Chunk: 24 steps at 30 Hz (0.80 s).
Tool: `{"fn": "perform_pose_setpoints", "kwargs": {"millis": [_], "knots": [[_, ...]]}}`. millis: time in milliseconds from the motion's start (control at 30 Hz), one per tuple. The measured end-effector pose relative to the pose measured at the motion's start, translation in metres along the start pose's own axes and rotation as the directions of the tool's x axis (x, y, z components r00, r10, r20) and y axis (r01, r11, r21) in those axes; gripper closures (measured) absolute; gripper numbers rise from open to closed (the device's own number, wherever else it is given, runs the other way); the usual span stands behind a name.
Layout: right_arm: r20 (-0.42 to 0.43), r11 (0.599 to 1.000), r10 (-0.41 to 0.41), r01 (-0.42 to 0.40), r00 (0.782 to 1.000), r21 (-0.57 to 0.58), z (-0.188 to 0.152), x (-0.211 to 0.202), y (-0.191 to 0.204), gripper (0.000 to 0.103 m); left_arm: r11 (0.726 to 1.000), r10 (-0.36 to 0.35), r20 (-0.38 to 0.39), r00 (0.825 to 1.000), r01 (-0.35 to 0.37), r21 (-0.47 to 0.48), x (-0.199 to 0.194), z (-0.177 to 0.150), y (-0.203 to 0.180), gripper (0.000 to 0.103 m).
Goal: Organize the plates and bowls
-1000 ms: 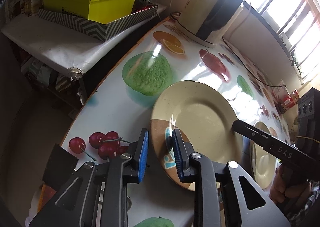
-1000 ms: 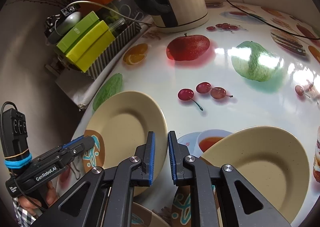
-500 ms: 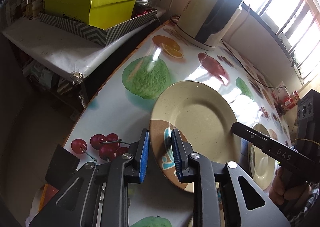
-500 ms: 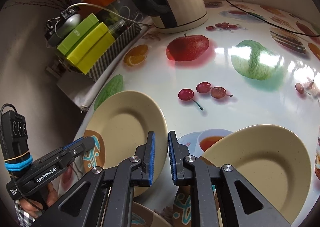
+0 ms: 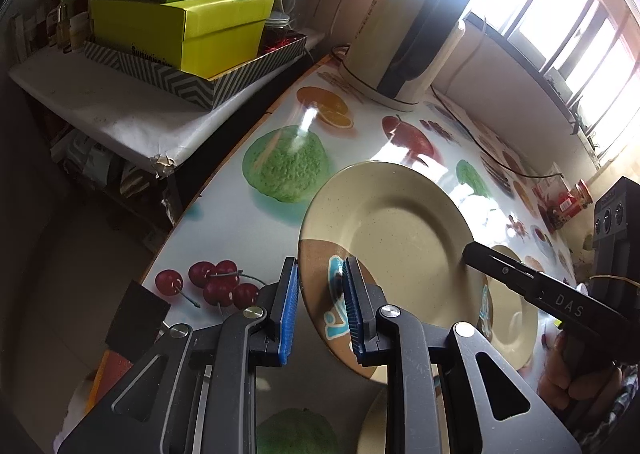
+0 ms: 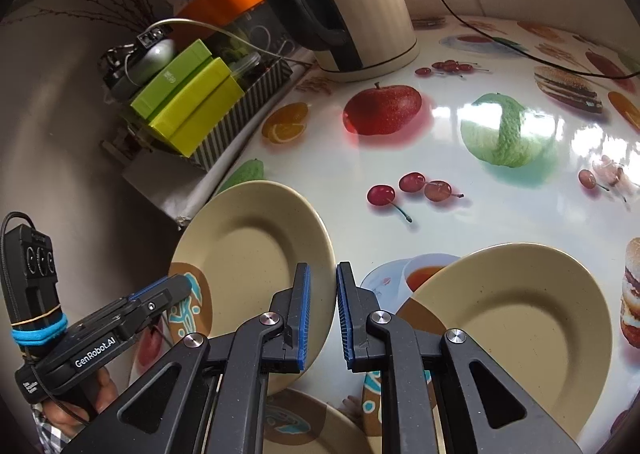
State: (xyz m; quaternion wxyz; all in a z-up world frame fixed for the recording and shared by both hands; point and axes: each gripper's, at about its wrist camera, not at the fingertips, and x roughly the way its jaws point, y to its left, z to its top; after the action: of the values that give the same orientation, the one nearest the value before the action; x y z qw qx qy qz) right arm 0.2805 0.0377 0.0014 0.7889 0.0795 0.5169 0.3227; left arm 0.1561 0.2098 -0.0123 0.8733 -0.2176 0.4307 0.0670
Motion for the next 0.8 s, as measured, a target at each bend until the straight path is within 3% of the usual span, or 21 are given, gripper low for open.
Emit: {"fn": "perform_pose_setpoints", "kwargs": {"millis": [800], "knots": [[0.048,0.999,-0.017,0.015,0.999,0.037,-0.056,-0.062,0.001,0.089,0.999,-0.033,-0.012,0.999,0.034,0.035,-0.032,-0.050,-0.025,0.080]]}}
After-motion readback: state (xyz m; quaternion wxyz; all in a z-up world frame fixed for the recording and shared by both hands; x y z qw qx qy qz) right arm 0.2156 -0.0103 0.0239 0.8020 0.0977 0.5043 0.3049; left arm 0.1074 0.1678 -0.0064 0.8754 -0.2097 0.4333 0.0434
